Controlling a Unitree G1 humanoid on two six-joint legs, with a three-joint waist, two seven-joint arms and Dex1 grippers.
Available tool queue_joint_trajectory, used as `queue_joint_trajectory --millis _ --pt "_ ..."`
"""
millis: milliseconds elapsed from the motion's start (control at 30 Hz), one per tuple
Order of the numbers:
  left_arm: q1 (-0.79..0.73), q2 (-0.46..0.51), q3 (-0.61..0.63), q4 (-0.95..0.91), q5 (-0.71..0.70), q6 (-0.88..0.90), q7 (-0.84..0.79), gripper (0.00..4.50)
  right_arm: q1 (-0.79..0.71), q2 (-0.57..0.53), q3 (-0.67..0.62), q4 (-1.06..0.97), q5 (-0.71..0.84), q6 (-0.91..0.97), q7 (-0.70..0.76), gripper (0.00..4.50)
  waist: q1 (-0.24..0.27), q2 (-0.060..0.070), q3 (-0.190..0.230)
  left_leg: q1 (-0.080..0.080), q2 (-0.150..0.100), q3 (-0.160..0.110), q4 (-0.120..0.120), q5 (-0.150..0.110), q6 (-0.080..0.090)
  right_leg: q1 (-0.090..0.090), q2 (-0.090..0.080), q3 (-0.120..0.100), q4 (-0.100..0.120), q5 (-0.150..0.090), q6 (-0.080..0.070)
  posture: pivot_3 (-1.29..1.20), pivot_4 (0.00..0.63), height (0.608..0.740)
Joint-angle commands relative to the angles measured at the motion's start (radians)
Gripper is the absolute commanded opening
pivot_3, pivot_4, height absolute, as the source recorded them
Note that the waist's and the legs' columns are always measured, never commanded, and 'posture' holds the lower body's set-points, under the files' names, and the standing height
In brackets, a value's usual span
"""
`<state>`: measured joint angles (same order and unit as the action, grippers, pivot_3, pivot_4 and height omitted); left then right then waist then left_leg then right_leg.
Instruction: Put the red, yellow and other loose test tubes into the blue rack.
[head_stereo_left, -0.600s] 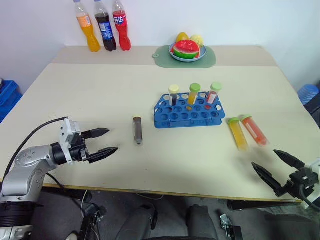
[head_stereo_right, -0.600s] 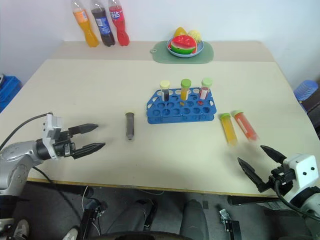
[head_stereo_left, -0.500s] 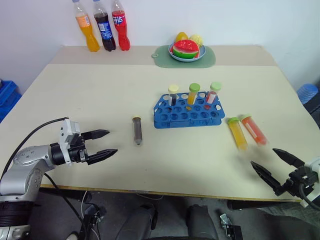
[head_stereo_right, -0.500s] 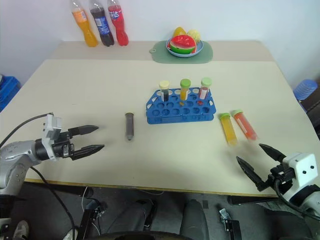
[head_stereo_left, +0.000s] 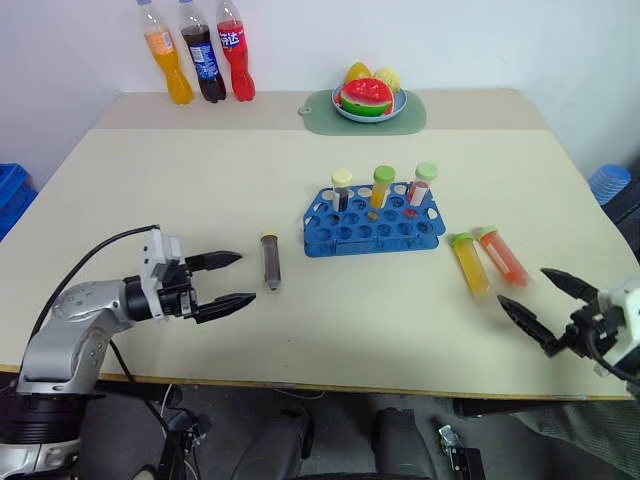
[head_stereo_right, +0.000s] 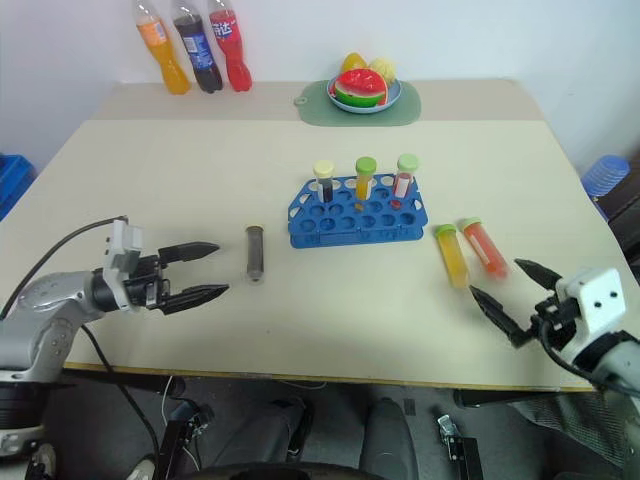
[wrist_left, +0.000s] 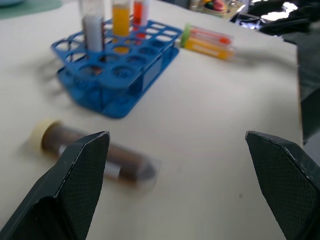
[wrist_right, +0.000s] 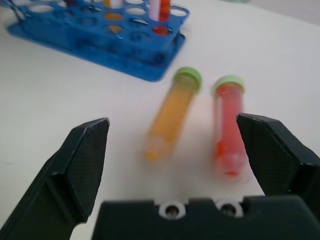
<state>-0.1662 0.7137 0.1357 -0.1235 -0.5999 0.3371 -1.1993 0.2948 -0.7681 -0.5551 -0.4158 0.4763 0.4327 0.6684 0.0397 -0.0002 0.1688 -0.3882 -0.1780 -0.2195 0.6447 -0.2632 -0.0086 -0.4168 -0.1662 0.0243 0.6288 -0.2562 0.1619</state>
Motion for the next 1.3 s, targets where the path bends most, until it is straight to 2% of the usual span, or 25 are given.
queue_joint_trajectory --millis 33,167,233,367,600,700,833,933,1033,1100,1133,1300 --pt "-0.030 -0.005 -0.022 -0.040 -0.008 0.002 -0.012 4.48 -0.102 -0.092 0.032 0.021 0.027 0.180 -0.023 4.50 -0.002 0.000 0.000 0.000 0.000 0.000 0.000 0.000 0.000 0.000 0.000 0.000 0.000 0.000 0.000 0.00 0.150 0.740" --pt "-0.060 -0.020 -0.057 -0.049 -0.018 0.023 -0.022 4.48 -0.368 -0.260 0.171 0.153 0.069 0.460 0.013 4.50 -0.005 0.001 0.001 -0.003 0.000 0.002 0.001 0.000 0.000 -0.004 0.000 0.001 0.000 0.002 0.001 0.00 0.150 0.740" --pt "-0.065 -0.023 -0.063 -0.048 -0.020 0.030 -0.026 4.48 -0.495 -0.297 0.239 0.230 0.075 0.575 0.011 4.50 -0.002 0.000 0.002 -0.003 0.001 0.003 0.001 0.000 0.000 -0.004 0.000 0.001 0.000 0.002 0.001 0.00 0.150 0.740" --pt "-0.053 -0.030 -0.069 -0.070 -0.032 0.051 -0.021 4.48 -0.766 -0.330 0.424 0.456 0.028 0.689 0.078 4.50 -0.004 -0.002 0.004 -0.005 0.002 0.003 -0.001 0.000 0.000 -0.007 0.001 0.001 -0.001 0.003 0.001 0.00 0.150 0.740" --pt "0.020 -0.019 -0.042 -0.152 -0.066 0.098 0.007 4.48 -1.121 -0.296 0.743 0.871 -0.164 0.632 0.260 4.50 -0.006 -0.002 0.006 -0.006 0.002 0.006 0.000 -0.001 0.001 -0.008 0.000 0.001 -0.002 0.004 0.004 0.00 0.150 0.740" --pt "0.077 -0.013 -0.014 -0.217 -0.105 0.137 0.041 4.48 -1.231 -0.240 0.842 1.051 -0.258 0.563 0.333 4.50 -0.015 -0.002 0.007 -0.006 0.002 0.006 0.000 -0.001 0.001 -0.009 0.000 0.001 -0.002 0.004 0.004 0.00 0.150 0.740" --pt "0.145 -0.008 0.017 -0.294 -0.140 0.173 0.080 4.48 -1.304 -0.180 0.928 1.225 -0.376 0.437 0.407 4.50 -0.029 -0.003 0.008 -0.007 0.002 0.005 0.000 -0.001 0.001 -0.009 0.000 0.001 -0.001 0.005 0.004 0.00 0.150 0.740" --pt "0.179 -0.006 0.035 -0.329 -0.159 0.188 0.107 4.50 -1.341 -0.135 0.947 1.330 -0.439 0.372 0.421 3.63 -0.032 -0.003 0.008 -0.006 0.002 0.006 0.001 0.002 -0.004 -0.008 0.000 0.001 -0.001 0.006 0.004 0.00 0.150 0.740" --pt "0.199 -0.007 0.047 -0.349 -0.174 0.196 0.127 4.50 -1.369 -0.109 0.942 1.396 -0.483 0.348 0.439 2.08 -0.033 -0.003 0.008 -0.005 0.002 0.006 0.001 0.002 -0.004 -0.008 0.001 0.002 0.000 0.006 0.004 0.00 0.150 0.740" --pt "0.202 -0.007 0.047 -0.354 -0.178 0.198 0.134 4.50 -1.382 -0.100 0.930 1.422 -0.503 0.337 0.445 1.15 -0.033 -0.003 0.007 -0.005 0.002 0.005 0.001 0.002 -0.004 -0.008 0.001 0.002 0.000 0.006 0.004 0.00 0.150 0.740" --pt "0.202 -0.008 0.047 -0.355 -0.180 0.198 0.138 4.50 -1.383 -0.101 0.923 1.426 -0.512 0.326 0.443 0.83 -0.033 -0.003 0.007 -0.005 0.002 0.005 0.001 0.002 -0.004 -0.008 0.001 0.002 0.000 0.006 0.004 0.00 0.150 0.740" --pt "0.180 -0.021 0.027 -0.337 -0.172 0.184 0.149 4.50 -1.344 -0.165 0.886 1.354 -0.548 0.217 0.432 0.76 -0.032 -0.003 0.008 -0.005 0.002 0.005 0.001 0.002 -0.004 -0.008 0.001 0.002 0.000 0.006 0.003 0.00 0.150 0.740"
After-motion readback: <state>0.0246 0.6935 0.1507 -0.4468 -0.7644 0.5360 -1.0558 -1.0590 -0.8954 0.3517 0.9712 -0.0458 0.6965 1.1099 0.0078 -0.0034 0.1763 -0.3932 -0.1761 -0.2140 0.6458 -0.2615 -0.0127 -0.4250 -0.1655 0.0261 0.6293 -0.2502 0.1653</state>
